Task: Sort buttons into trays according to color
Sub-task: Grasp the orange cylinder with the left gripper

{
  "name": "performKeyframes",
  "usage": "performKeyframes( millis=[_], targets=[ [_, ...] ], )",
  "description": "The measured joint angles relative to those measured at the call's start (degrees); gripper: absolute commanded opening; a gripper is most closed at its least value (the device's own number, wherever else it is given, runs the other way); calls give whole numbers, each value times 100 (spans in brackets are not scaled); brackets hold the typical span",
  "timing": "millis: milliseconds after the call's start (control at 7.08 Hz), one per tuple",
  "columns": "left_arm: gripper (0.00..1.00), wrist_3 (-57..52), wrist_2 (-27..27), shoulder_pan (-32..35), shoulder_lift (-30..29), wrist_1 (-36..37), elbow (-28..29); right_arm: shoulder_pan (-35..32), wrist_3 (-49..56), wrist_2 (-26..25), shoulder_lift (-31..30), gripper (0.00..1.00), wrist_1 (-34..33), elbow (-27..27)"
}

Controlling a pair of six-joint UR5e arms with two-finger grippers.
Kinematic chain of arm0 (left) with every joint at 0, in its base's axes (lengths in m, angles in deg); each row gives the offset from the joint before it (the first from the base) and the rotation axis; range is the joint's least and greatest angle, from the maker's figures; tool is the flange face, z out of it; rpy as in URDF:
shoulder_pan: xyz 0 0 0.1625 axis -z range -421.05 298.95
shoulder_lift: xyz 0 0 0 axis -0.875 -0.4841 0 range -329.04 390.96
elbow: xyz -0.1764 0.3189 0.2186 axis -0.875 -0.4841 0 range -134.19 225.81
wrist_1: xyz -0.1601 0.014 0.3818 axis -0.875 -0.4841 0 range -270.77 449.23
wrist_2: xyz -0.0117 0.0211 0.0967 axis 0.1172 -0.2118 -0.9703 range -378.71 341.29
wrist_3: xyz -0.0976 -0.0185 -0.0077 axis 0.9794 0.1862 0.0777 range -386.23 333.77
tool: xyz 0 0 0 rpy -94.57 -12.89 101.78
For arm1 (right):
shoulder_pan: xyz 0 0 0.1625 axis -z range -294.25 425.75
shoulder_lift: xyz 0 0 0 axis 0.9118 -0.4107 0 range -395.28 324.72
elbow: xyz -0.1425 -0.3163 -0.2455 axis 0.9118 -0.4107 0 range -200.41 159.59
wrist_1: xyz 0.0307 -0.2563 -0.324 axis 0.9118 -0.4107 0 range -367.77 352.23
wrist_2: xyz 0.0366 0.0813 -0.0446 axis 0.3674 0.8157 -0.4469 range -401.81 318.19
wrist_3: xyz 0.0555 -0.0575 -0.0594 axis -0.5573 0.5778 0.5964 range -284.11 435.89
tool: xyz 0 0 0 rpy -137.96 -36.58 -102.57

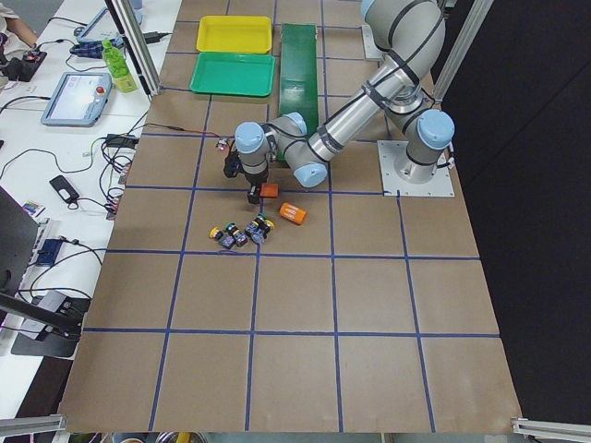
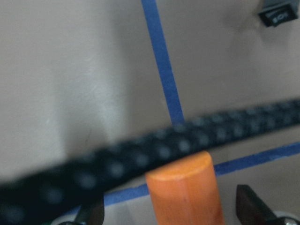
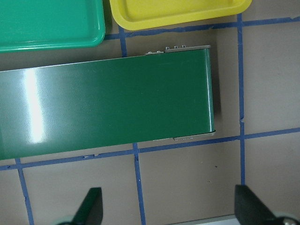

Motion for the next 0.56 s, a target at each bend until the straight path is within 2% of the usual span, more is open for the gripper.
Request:
performKeyframes(
  millis=[282,565],
  targets=[
    [0,152,-65,18,53,-60,1,0,4,-1,0,100,2,0],
    [0,293,-80,215,456,-306,4,0,2,1,-3,100,-3,0]
  ],
)
